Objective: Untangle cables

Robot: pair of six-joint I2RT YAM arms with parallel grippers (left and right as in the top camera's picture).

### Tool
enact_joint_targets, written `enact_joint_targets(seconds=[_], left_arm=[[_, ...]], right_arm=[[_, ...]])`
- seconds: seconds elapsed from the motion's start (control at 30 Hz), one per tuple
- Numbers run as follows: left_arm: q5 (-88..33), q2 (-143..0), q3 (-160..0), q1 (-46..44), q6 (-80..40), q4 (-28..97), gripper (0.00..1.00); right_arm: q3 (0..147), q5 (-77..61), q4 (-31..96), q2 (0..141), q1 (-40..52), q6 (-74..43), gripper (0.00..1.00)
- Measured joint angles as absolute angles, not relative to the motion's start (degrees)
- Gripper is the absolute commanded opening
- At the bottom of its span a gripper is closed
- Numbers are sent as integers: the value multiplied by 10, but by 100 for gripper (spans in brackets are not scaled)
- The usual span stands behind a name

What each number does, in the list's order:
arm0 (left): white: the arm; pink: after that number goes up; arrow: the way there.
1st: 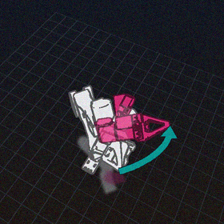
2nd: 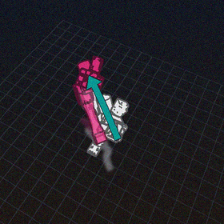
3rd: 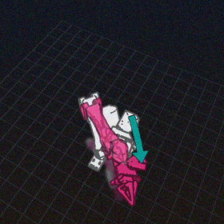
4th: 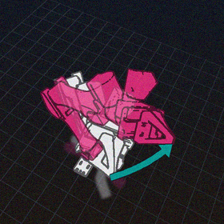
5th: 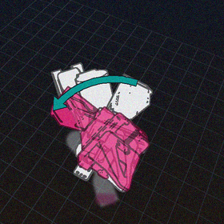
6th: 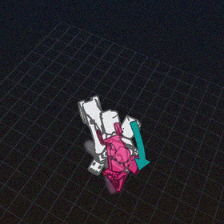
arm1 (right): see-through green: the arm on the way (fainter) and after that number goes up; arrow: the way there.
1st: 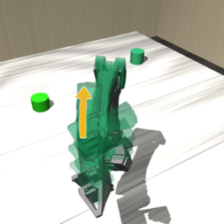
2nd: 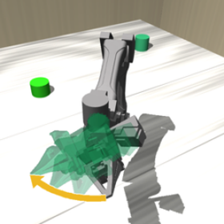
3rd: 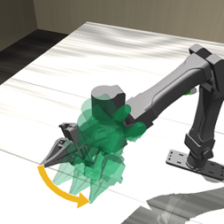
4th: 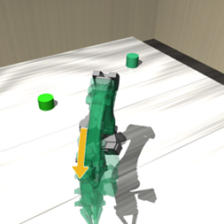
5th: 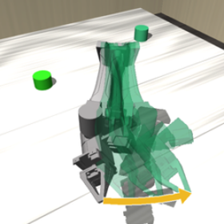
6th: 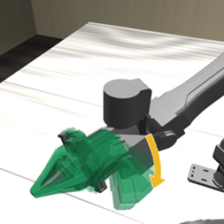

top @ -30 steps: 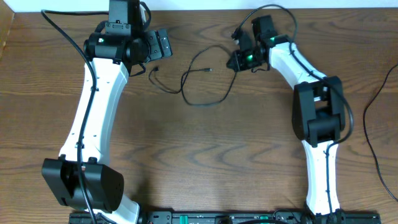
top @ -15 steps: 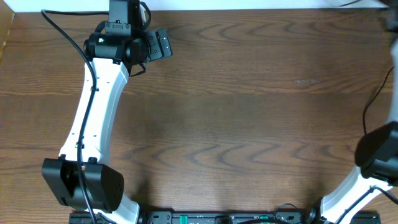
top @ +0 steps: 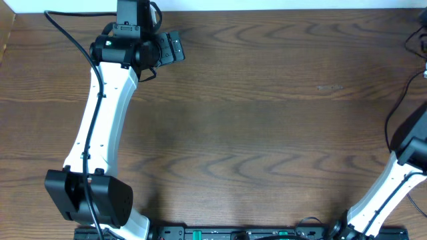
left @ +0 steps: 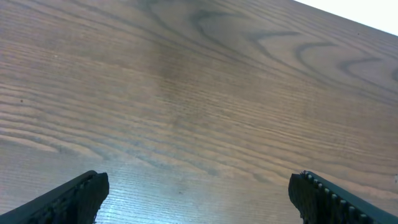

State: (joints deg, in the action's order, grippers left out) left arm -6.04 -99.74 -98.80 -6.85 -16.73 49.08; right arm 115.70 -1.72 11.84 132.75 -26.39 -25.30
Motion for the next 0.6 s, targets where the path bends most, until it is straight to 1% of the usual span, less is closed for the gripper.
enact_joint_targets(seconds=[0.03, 0.07, 0.1, 0.13, 0.27, 0.43, 0.6], left_arm=[[-60, -997, -988, -69, -167, 491, 98], [-60, -997, -988, -69, -167, 491, 98], [-60, -997, -988, -69, -167, 491, 98], [-60, -997, -988, -69, -167, 491, 98], [-60, -997, -988, -69, -167, 491, 98], [-60, -997, -988, -69, -167, 491, 98], [-60, -997, -988, -69, -167, 491, 98]], right_arm=[[1156, -17, 120, 1334, -264, -255, 18], [1156, -17, 122, 1339, -264, -256, 43], [1156, -17, 124, 1342, -264, -259, 90], [1156, -17, 126, 1343, -264, -257, 99], [1156, -22, 141, 1342, -264, -255, 99], [1156, -63, 184, 1328, -266, -252, 99], [1156, -102, 244, 1246, -265, -252, 99]])
